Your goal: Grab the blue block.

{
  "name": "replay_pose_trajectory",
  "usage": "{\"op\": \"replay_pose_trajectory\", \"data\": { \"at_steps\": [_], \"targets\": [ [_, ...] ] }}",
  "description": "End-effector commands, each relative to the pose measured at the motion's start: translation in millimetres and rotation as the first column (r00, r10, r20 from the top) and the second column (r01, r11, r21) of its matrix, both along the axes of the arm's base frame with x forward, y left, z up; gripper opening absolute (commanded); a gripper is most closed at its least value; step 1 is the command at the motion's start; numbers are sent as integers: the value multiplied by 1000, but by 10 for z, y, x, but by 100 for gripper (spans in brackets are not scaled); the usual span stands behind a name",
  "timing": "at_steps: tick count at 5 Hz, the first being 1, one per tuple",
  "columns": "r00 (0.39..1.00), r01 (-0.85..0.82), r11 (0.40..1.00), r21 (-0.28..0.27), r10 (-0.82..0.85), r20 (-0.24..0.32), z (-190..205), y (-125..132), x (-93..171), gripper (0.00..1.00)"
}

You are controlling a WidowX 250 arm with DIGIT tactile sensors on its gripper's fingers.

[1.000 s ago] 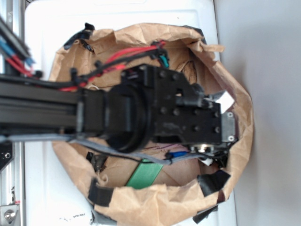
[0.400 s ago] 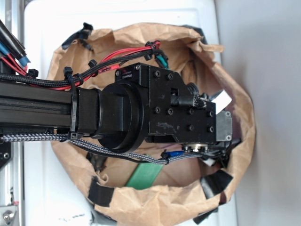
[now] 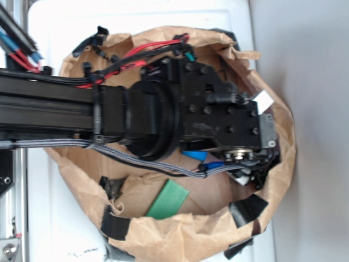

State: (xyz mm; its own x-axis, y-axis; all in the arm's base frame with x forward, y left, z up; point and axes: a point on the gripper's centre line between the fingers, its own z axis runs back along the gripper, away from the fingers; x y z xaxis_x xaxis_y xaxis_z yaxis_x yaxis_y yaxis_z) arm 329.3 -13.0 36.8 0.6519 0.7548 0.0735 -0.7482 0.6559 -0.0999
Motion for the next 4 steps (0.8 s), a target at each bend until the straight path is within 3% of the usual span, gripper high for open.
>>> {"op": "replay_pose_trajectory", "data": {
  "at_steps": [1,4],
  "targets": [
    [999,-13,998,54,10,47,-118,123,53,100],
    [1000,18,999,-41,-18,11,193,179,-60,100]
  ]
}}
